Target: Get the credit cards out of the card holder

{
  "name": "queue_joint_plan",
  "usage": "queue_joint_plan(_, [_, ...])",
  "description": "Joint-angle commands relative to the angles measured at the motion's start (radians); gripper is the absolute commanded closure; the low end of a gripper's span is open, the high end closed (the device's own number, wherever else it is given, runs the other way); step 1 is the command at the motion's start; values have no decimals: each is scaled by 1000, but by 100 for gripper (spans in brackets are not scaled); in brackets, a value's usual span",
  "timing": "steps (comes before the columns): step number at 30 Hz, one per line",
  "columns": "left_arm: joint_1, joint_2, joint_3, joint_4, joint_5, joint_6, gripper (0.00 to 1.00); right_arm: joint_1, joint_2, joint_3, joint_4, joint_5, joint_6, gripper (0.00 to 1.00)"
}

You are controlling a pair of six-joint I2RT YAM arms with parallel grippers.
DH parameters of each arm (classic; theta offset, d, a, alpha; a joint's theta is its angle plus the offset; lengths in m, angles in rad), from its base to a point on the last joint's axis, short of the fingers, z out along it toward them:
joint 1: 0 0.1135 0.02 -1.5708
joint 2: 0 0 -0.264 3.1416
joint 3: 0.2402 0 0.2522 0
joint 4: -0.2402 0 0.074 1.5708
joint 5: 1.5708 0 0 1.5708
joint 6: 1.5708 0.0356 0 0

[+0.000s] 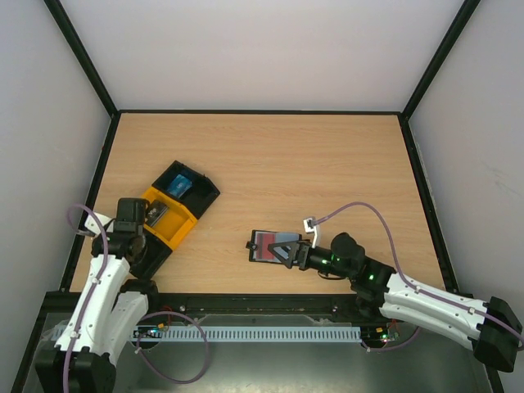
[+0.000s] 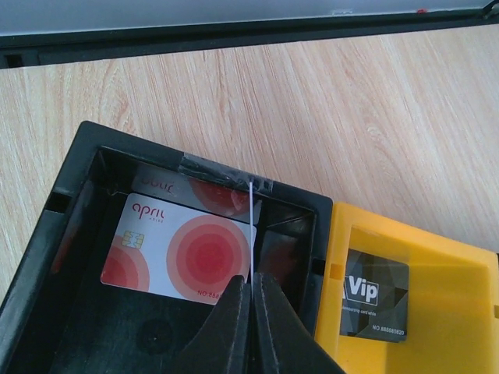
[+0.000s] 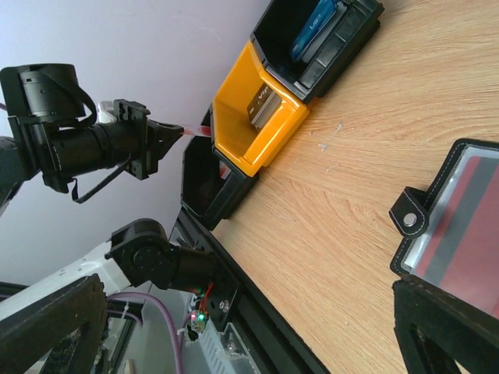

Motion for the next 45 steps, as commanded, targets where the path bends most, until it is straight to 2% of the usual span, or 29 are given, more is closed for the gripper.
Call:
queue_joint_plan(1, [8,28,17,25,-36,9,97,-3,-10,60,-65,5,-38,2])
queue_joint_plan(6, [13,92,34,-8,-55,-8,97,-2,-20,106,-123,-13,-48,2])
queue_joint_plan(11, [15,42,-9,78,-18,36,98,-3,26,170,-211,-27,-92,2])
queue_joint_plan(24, [16,36,-41,107,61,46,98,-3,51,217,-286,9,-102,2])
queue_joint_plan(28, [16,38,-24,77,49,44,97,-3,63,209,-278,37,-128,2])
queue_joint_plan(32, [16,61,-7,58,57,53,97,-3,109,221,-298,156,-160,2])
queue_joint_plan(38, [16,67,-18,100,143,84,97,-3,171,289,-313,283,-192,2])
queue_joint_plan(45, [15,82,24,195,209,136,97,-2,224,309,-278,281,-254,2])
